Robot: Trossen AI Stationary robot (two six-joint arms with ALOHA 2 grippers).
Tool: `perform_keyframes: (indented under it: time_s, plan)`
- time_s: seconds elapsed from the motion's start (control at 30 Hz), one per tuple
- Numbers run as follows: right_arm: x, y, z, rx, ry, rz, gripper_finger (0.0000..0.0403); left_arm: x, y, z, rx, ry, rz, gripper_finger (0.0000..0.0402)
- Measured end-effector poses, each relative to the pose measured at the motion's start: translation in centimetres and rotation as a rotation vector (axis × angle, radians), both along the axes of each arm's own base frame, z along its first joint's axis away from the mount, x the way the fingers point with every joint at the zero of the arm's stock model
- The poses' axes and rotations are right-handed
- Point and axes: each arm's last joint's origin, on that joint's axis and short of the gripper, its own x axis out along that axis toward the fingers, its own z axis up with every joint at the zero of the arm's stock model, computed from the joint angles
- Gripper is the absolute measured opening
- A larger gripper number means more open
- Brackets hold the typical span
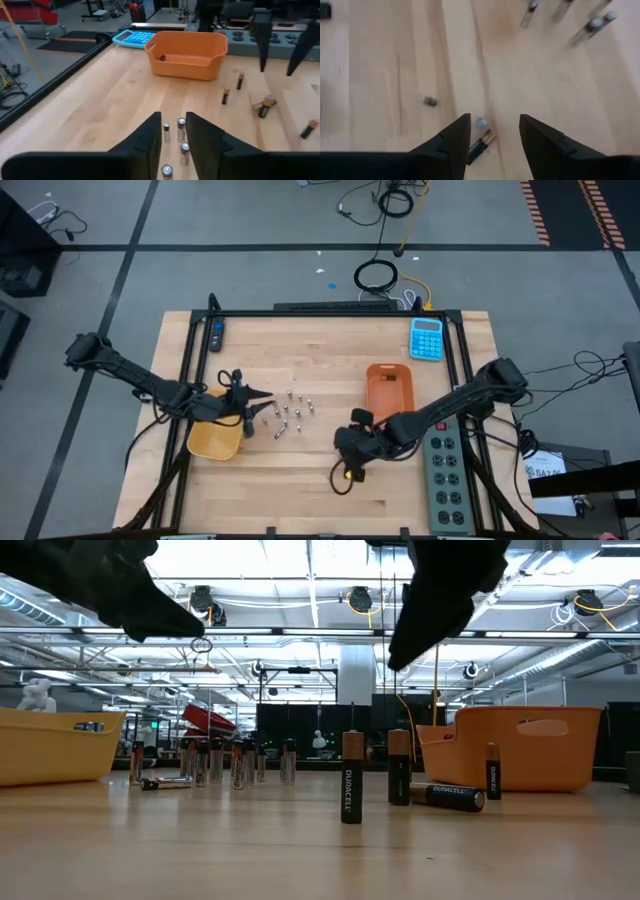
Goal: Sort batteries
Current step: Put the silver battery into the yellow bin
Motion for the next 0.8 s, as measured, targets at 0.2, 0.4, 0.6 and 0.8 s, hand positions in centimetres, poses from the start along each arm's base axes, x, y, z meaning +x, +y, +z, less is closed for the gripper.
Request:
perform_keyframes:
  time_s: [0.2, 0.4, 0.6, 0.8]
  plan:
    - [-0.3, 0.5, -0.1, -0.097, -0.029, -0.031, 0.0175, -0.2, 0.3, -0.8, -0.098, 0.126, -0.056, 0.0107]
    - [-1.6, 2.8, 0.1, -0.381, -0.154, -0.078, 0.0149, -0.4, 0.5, -0.4, -0.145, 0.280, -0.056, 0.0171]
    - [-2.3, 2.6, -0.7, -0.397, -0.112, -0.112, 0.0105, 0.1, 1.4, 1.9, -0.089, 0.377, -0.052, 0.0174]
    - [-4.5, 1.2, -2.7, -0.385, -0.089, -0.173, 0.0105, 0.7, 2.8, 0.6, -0.031, 0.505, -0.080, 0.0171]
